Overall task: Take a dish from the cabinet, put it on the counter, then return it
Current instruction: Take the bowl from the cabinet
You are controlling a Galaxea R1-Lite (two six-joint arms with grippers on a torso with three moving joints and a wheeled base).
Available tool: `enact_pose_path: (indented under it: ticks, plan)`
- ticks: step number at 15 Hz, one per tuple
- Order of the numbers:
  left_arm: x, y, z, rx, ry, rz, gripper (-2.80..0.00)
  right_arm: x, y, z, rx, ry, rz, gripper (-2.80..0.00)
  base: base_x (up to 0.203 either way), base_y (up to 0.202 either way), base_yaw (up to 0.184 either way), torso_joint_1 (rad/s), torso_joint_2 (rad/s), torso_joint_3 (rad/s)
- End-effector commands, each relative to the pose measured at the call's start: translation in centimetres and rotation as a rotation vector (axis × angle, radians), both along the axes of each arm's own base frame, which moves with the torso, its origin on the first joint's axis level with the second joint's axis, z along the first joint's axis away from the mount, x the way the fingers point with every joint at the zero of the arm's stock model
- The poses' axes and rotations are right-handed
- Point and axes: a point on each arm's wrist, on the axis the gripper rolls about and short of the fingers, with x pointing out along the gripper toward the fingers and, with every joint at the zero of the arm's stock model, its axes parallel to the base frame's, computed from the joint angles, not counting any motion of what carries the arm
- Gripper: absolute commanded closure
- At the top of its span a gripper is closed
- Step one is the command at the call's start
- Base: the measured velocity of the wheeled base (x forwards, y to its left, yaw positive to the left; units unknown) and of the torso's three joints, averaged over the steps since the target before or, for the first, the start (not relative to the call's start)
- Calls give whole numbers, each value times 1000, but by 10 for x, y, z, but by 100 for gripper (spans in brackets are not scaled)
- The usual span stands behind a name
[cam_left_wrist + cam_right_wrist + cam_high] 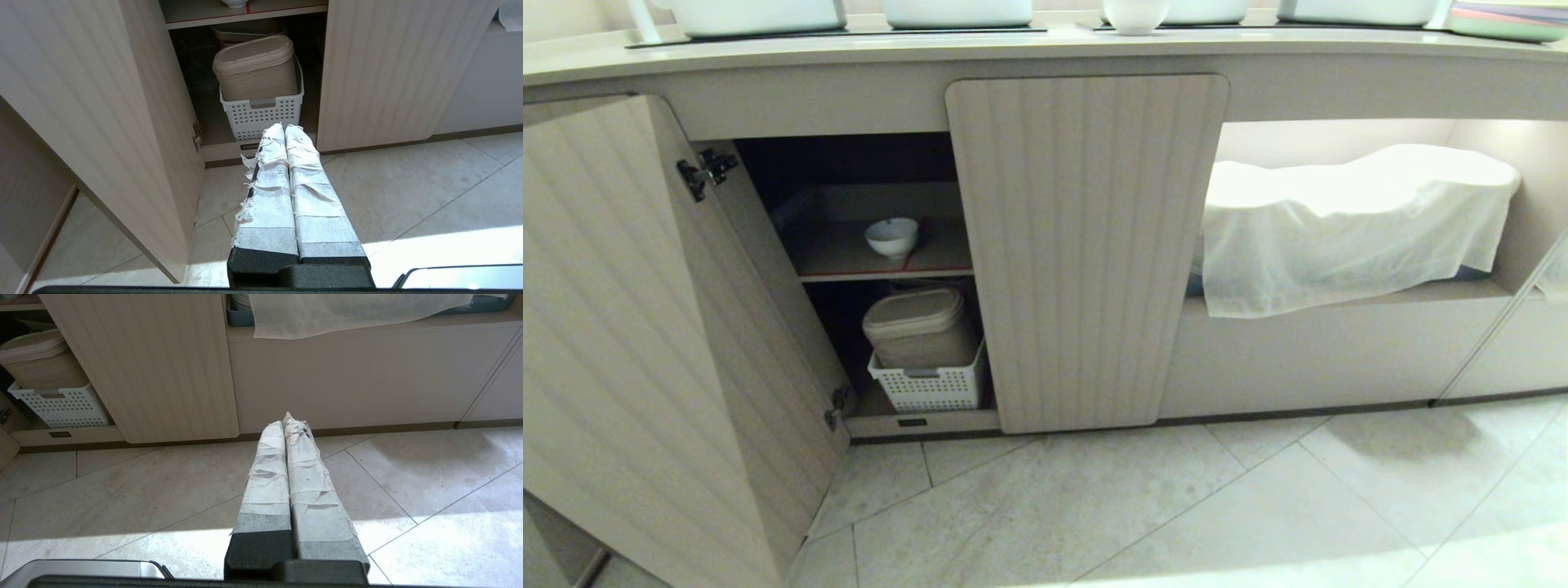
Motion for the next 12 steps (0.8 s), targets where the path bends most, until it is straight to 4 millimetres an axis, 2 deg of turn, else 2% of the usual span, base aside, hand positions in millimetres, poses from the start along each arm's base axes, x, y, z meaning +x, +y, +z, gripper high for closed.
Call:
enact_pose_path:
  ticks: [1, 8, 12]
  plan:
    - [0, 0, 0, 1, 0, 0, 0, 0, 0, 0, 1, 0, 0, 0, 0, 0, 0, 0, 0, 0]
    - [0, 0, 0, -2, -2, 0, 0, 0, 0, 0, 1, -1, 0, 0, 0, 0, 0, 0, 0, 0]
    - [0, 0, 0, 1, 0, 0, 0, 0, 0, 0, 0, -1, 0, 0, 167, 0, 0, 2, 3, 2]
